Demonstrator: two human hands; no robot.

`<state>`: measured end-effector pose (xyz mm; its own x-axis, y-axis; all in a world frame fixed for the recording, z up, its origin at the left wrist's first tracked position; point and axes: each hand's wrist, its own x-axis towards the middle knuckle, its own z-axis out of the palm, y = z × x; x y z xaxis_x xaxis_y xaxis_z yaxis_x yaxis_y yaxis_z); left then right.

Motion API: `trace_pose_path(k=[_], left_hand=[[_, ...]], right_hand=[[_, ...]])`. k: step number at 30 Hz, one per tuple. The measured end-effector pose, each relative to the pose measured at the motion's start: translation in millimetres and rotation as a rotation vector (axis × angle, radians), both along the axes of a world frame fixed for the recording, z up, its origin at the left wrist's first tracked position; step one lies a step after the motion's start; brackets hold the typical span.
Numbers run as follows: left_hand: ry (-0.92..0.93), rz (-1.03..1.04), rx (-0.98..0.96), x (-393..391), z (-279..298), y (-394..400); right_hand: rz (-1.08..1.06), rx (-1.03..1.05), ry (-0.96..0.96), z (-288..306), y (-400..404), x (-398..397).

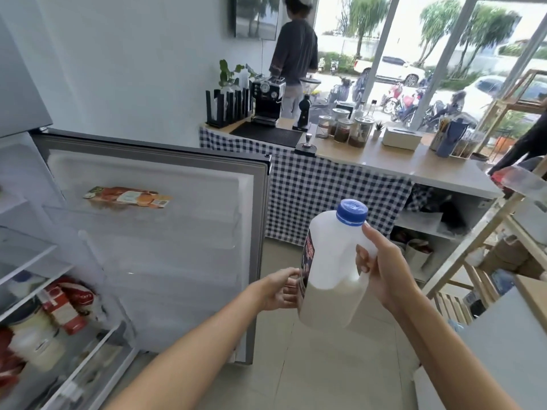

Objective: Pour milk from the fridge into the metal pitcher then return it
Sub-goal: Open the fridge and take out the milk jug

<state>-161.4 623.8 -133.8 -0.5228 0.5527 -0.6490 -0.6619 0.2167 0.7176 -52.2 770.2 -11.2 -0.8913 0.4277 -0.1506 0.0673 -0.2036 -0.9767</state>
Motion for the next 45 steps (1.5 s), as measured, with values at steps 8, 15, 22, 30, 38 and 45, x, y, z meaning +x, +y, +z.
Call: trace_pose_path(k=[8,15,22,30,38,45], left_hand=[[0.244,-0.042,-0.047,-78,40,34],[1.455,-0.883,-1.143,-145,48,46],[1.591,-1.269,-1.836,-155,32,46],[1.834,-1.259,-1.957,-126,13,27],[1.766,-1.219,-1.847,-57,-12,-7],[1.765,-1.157,-1.855,18,-17,-62]], right_hand=[[-0.083,-0.096,0.058,-1,22,-21],[-0.164,-0.086,0.051,-13,30,-33],[-0.211,-0.046,-0.041,-40,36,-33],[-0.215,-0.050,-0.077,-49,34,-17],[-0.135,-0.046,-0.059,-45,14,20],[-0.017,-0.040,-0.062,-46,-16,63]])
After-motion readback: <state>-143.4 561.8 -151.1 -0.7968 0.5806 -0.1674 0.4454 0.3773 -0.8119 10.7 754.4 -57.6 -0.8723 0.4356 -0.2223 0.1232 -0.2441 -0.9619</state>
